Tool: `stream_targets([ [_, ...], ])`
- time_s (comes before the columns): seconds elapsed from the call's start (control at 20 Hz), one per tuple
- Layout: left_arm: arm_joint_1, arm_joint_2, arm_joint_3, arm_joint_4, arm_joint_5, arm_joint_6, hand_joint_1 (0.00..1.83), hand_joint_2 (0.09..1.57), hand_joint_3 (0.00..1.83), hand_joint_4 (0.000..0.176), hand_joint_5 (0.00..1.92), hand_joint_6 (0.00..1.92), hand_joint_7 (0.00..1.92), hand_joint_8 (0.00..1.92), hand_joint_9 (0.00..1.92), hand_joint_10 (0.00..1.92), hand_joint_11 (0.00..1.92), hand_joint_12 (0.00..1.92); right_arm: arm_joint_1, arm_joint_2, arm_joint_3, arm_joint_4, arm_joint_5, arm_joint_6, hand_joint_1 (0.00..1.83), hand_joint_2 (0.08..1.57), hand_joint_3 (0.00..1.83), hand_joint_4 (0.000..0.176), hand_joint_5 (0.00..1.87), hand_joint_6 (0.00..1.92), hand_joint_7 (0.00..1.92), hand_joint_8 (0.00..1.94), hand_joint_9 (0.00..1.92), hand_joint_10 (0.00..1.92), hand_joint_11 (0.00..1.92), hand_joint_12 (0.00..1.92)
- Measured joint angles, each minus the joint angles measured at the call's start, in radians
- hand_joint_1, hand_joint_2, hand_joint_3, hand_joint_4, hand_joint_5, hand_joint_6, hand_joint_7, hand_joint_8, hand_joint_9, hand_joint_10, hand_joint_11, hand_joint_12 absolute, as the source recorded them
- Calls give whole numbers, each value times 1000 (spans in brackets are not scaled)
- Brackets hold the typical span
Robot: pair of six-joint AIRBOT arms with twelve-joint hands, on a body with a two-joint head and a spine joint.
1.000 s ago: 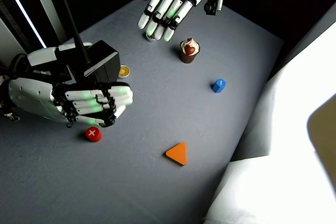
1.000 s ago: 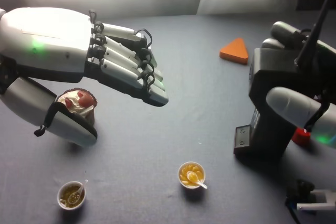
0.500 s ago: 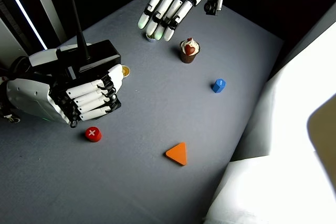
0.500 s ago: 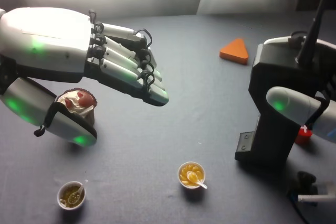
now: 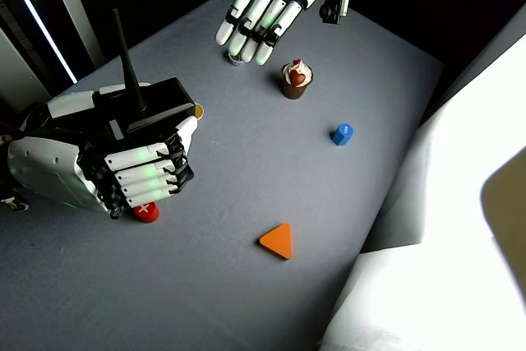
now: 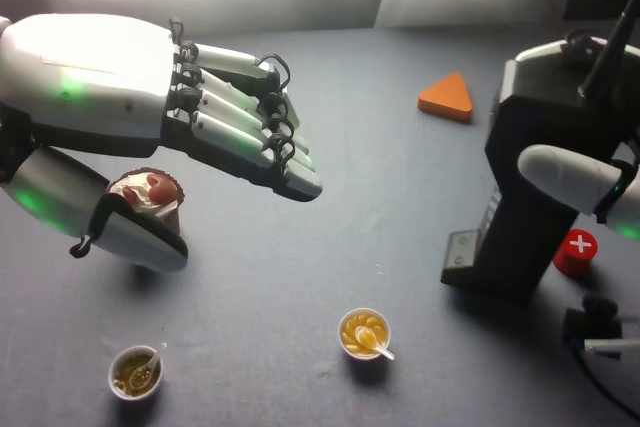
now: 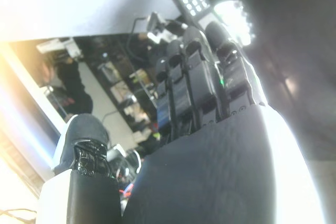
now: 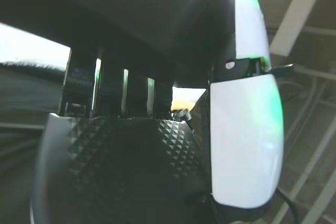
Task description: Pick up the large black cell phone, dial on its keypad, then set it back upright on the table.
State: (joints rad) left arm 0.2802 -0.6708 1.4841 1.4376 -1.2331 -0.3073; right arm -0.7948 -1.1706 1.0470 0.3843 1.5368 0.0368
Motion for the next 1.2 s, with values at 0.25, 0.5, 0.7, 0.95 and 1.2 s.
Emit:
stream_targets([
  [0.25,-3,0,0,-5,0,0,505,1305,0,0,302,1,403,1,422,5,57,881,25,33,1,-38,15,0,1376,1117,0,0,930,976,981,905,915,1299,775,1423],
  [0.5,-4,0,0,-77,8,31,845,1269,1,24,351,0,615,9,706,74,165,1193,56,52,1,-95,29,0,1375,1115,0,0,906,1064,992,823,951,1243,829,1375],
  [0.7,-4,0,0,-105,48,48,1278,1253,20,118,201,4,675,1417,537,1426,340,1788,78,60,5,-103,45,0,1373,1131,0,0,872,1071,964,915,915,1313,791,1462],
  [0.95,-1,0,0,-171,97,60,1311,1243,0,125,131,2,715,1482,804,1921,853,1921,101,68,5,-106,43,0,1369,1145,2,0,866,1065,914,1015,881,1363,764,1469],
  [1.2,9,0,0,-192,116,75,1302,1274,8,147,82,3,658,1587,812,1921,859,1921,137,73,10,-95,35,0,1480,1133,2,0,867,995,912,958,905,1197,770,1678],
])
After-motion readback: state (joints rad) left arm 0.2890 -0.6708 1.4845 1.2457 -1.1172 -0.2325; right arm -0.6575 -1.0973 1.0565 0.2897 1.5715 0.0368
